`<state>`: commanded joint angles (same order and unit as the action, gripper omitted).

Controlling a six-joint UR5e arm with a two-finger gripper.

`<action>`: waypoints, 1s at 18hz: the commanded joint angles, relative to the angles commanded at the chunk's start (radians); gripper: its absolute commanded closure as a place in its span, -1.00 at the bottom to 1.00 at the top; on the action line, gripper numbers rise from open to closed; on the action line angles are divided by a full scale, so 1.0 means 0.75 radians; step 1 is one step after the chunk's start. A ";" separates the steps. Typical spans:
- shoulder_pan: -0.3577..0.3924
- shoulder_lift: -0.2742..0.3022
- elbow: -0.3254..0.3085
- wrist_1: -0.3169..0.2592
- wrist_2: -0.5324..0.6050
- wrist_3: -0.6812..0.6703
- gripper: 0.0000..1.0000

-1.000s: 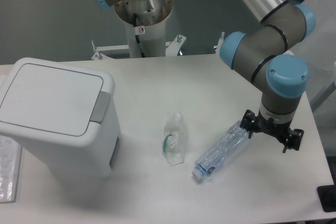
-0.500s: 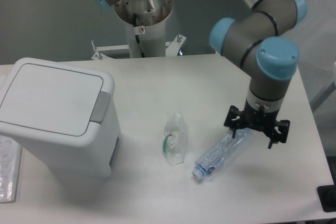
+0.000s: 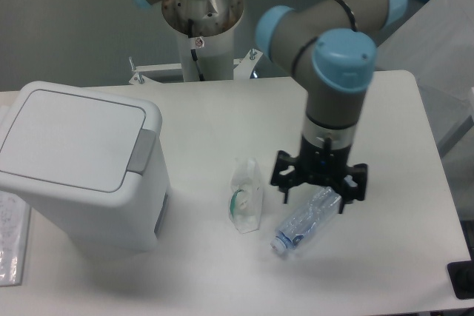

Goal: Open the trash can
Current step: 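Move the gripper over toward the grey tab on the trash can lid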

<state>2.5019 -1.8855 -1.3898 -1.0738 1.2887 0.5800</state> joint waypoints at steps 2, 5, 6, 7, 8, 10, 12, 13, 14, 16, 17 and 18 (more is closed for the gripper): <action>-0.026 0.039 -0.002 -0.004 -0.061 -0.049 -1.00; -0.041 0.086 -0.012 -0.012 -0.141 -0.106 -1.00; -0.063 0.102 -0.022 -0.012 -0.156 -0.123 -1.00; -0.084 0.115 -0.037 -0.012 -0.166 -0.129 -1.00; -0.104 0.133 -0.051 -0.012 -0.180 -0.133 -1.00; -0.133 0.174 -0.098 -0.012 -0.201 -0.135 -1.00; -0.139 0.227 -0.159 -0.012 -0.203 -0.135 -1.00; -0.145 0.248 -0.194 -0.010 -0.203 -0.135 -1.00; -0.145 0.264 -0.221 -0.004 -0.201 -0.135 -1.00; -0.147 0.272 -0.249 0.000 -0.199 -0.135 -1.00; -0.147 0.268 -0.250 0.000 -0.199 -0.135 -1.00; -0.153 0.262 -0.248 0.002 -0.197 -0.137 -1.00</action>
<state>2.3869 -1.6889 -1.5754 -1.0723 1.1413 0.4771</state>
